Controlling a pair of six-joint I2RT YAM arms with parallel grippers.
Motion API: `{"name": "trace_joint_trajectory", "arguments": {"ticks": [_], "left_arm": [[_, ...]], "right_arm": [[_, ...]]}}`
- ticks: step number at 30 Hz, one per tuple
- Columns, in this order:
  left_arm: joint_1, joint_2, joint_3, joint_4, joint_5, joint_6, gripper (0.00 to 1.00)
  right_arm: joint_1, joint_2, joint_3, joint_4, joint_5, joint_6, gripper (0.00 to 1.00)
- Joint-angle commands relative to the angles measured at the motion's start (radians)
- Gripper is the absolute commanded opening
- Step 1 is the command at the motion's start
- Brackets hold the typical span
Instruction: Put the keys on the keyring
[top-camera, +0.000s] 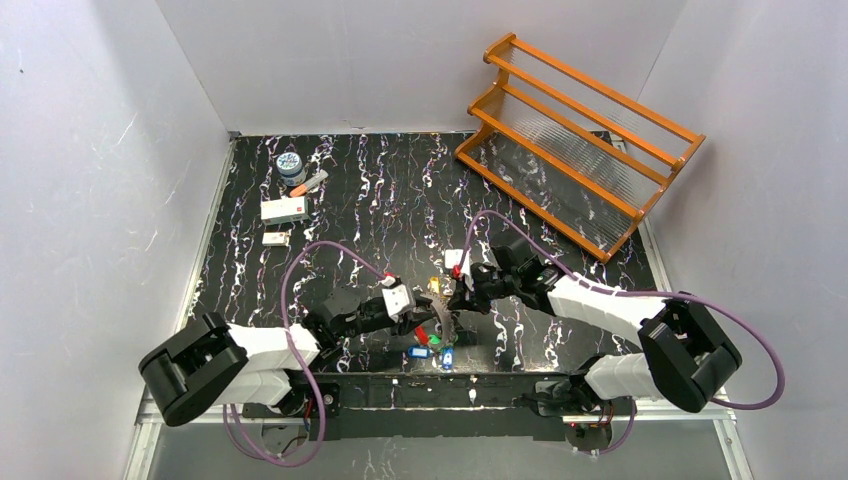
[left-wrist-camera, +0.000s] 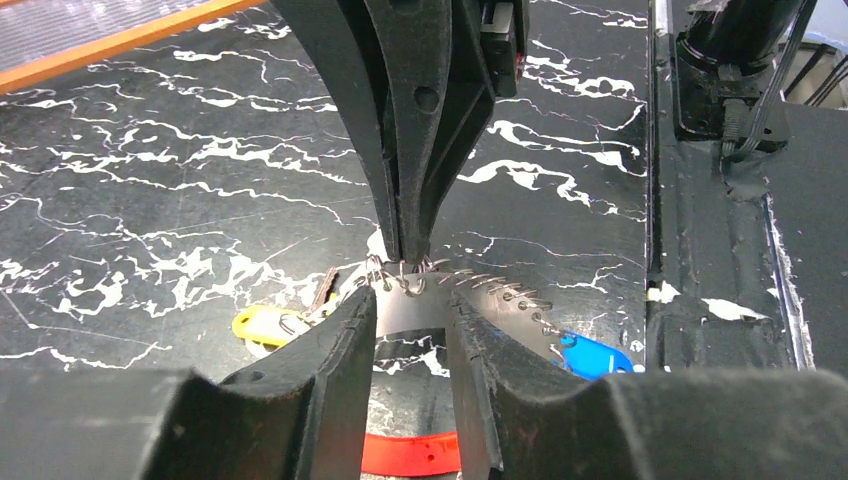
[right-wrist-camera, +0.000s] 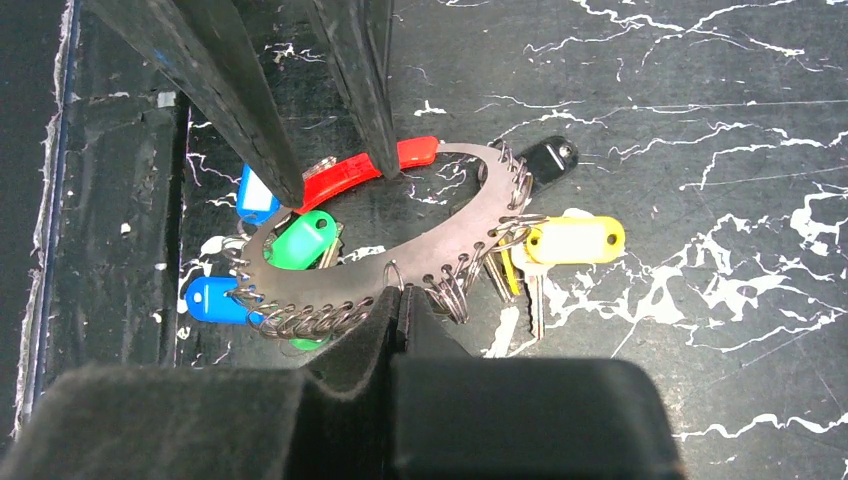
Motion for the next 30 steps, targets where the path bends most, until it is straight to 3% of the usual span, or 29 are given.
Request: {"name": "trace_joint_trajectory", "arguments": {"ticks": [1,13,23,30], "left_arm": [[-0.003,0.036,0.046,-0.002,0.055,0.001,0.29],[-0.018,0.113,0.077,-0.015,-0.014,0.005,0.25],[-0.026,0.163,0.113,-0.035,-0.019,0.005,0.09],[-0.031,0.169,0.117,-0.061,-0.055,0.011,0.14]], "right_arm": [[0.020,0.010,0.045,-0.003,-0.015,-0.028,0.01],[0.044,0.016,0.071,-0.001,-0.032,-0.019,0.01],[0.053,0.015,0.077,0.008,-0.047,-0.005,0.01],[0.053,0.013,0.081,0.005,-0.047,-0.007,0.01]]}}
